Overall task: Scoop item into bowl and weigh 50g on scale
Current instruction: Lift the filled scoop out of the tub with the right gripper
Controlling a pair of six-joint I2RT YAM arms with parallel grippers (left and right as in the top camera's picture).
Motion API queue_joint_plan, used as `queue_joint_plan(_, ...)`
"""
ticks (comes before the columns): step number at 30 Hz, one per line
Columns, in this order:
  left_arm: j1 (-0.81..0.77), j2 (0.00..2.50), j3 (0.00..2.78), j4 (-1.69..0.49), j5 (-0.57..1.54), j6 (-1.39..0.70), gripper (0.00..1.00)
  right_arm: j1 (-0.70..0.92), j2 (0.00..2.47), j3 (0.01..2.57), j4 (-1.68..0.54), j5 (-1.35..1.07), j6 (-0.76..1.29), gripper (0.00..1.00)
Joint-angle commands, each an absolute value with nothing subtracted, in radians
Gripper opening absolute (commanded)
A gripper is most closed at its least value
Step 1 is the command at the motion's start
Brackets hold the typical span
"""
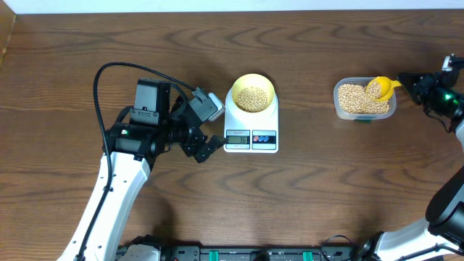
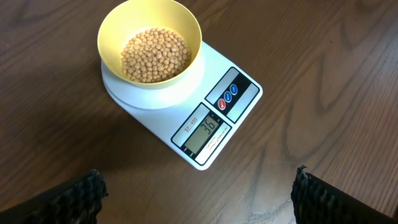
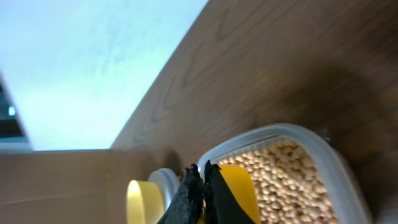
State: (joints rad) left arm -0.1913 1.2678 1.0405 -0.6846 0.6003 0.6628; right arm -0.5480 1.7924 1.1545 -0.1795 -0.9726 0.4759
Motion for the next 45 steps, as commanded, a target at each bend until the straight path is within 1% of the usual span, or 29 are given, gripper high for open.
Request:
queue_joint_plan(1, -0.187, 1.274, 1.033, -0.688, 0.613, 0.677, 0.98, -0.552, 1.802, 1.150, -0.163, -1.048, 0.555, 0.01)
queue_joint_plan(7, -0.187, 1.274, 1.033, -0.688, 0.613, 0.677, 0.98, -0.532, 1.802, 1.150, -0.115, -1.069, 0.636, 0.01)
queue_joint_plan(12, -0.187, 1.274, 1.033, -0.688, 0.613, 0.677, 0.98, -0.501, 1.802, 1.150, -0.096, -1.070, 0.661, 0.01)
queue_joint_plan(26, -0.187, 1.274, 1.033, -0.688, 0.613, 0.677, 0.98, -0.384, 1.802, 1.150, 0.068, -1.068, 0.793, 0.01)
queue_joint_plan(40, -0.187, 1.274, 1.033, -0.688, 0.613, 0.677, 0.98, -0.241, 1.802, 1.150, 0.125, -1.043, 0.807, 0.01)
queue_joint_plan(45, -0.187, 1.274, 1.033, -0.688, 0.613, 0.677, 0.98, -0.174, 1.802, 1.150, 0.125, -1.007, 0.776, 0.01)
